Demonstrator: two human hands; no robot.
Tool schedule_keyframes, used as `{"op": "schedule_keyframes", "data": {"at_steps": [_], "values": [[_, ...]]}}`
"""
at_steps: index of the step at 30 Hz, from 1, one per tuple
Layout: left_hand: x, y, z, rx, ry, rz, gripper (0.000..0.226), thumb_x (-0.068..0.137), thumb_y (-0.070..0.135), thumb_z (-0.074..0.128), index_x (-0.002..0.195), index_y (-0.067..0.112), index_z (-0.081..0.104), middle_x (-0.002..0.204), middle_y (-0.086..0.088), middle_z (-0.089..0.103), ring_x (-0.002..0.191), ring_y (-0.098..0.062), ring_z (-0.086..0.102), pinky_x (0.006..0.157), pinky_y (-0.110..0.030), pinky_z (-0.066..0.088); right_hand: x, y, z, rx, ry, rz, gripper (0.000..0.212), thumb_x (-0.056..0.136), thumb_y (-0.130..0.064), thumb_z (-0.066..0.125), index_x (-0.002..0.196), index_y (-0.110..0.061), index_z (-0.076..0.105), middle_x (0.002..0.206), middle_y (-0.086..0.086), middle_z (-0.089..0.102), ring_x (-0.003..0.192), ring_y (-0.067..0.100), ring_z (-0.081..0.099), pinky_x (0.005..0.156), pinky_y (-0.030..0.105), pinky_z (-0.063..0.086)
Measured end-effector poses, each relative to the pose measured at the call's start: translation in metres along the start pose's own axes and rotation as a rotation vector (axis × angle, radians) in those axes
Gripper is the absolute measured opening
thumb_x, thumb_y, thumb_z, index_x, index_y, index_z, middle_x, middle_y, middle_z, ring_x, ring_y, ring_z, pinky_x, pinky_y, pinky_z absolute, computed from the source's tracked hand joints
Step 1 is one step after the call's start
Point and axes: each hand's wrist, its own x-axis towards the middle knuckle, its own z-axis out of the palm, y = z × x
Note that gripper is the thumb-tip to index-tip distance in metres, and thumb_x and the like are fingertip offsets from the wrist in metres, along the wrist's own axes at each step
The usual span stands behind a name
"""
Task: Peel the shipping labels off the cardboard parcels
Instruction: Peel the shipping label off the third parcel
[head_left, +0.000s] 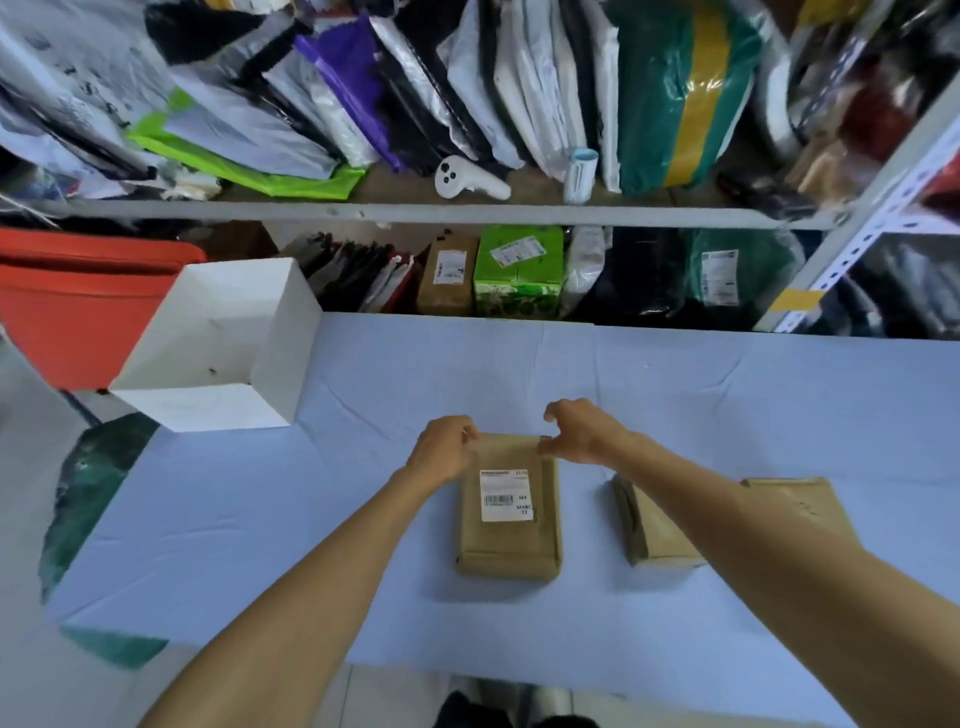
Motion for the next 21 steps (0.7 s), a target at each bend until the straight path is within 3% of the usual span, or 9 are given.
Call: {"op": "schedule_keyframes", "data": {"at_steps": [2,4,6,9,14,19,21], "values": [[-0.001,-0.017,0.010,0.002,-0.028,0.005,0.030,0.077,0.007,0.066,0.107,0.007,0.062,0.111,-0.010,0.062,0.106,-0.026,0.059,0.078,-0.023,0.043,-0.001,0.000,0.012,0.017,-0.024,0.032,0.058,0.082,-0.035,0.066,0.131,-0.012,0.047,0.127,0.011,0.055,0.113,0.029,0.054,0.090,0.036,0.047],[-0.004,-0.028,0.018,-0.039,-0.097,-0.036,0.053,0.074,0.016,0.074,0.121,0.009,0.050,0.119,-0.010,0.053,0.113,-0.026,0.053,0.086,-0.028,0.044,-0.004,0.000,0.026,0.040,-0.032,0.072,0.067,0.080,-0.034,0.069,0.135,-0.012,0.039,0.128,0.013,0.052,0.115,0.032,0.053,0.089,0.037,0.045],[-0.006,-0.032,0.024,-0.108,-0.172,-0.081,0.082,0.073,0.022,0.080,0.137,0.014,0.030,0.125,-0.010,0.049,0.116,-0.026,0.051,0.087,-0.030,0.045,-0.011,0.000,0.043,0.122,-0.026,0.100,0.092,0.079,-0.033,0.073,0.146,-0.009,0.015,0.136,0.016,0.040,0.120,0.036,0.049,0.094,0.040,0.043],[-0.009,-0.040,0.036,-0.183,-0.222,-0.166,0.114,0.070,0.012,0.080,0.149,0.019,-0.001,0.134,-0.011,0.043,0.121,-0.029,0.049,0.088,-0.030,0.045,-0.024,0.005,0.077,0.240,-0.076,0.126,0.122,0.075,-0.031,0.076,0.148,-0.010,-0.019,0.147,0.021,0.024,0.130,0.038,0.040,0.104,0.042,0.039],[-0.019,-0.047,0.049,-0.290,-0.202,-0.233,0.091,0.073,0.006,0.076,0.146,0.021,0.023,0.134,-0.007,0.052,0.116,-0.026,0.055,0.094,-0.037,0.050,-0.031,0.018,0.111,0.444,-0.088,0.070,0.126,0.075,-0.027,0.075,0.144,-0.026,-0.031,0.142,0.015,0.038,0.125,0.033,0.046,0.103,0.039,0.043],[-0.025,-0.037,0.055,-0.405,-0.087,-0.136,0.089,0.077,0.000,0.072,0.148,0.024,0.025,0.132,0.000,0.053,0.108,-0.019,0.057,0.089,-0.030,0.049,-0.030,0.030,0.112,0.611,0.054,-0.025,0.113,0.081,-0.013,0.068,0.147,-0.032,-0.022,0.133,0.010,0.050,0.116,0.028,0.053,0.098,0.043,0.047],[-0.028,-0.030,0.058,-0.448,-0.033,-0.075,0.090,0.079,-0.001,0.071,0.149,0.025,0.022,0.128,0.008,0.050,0.103,-0.013,0.055,0.083,-0.025,0.047,-0.033,0.038,0.108,0.685,0.119,-0.077,0.109,0.083,-0.005,0.066,0.149,-0.032,-0.017,0.128,0.002,0.051,0.109,0.023,0.057,0.093,0.037,0.051]]}}
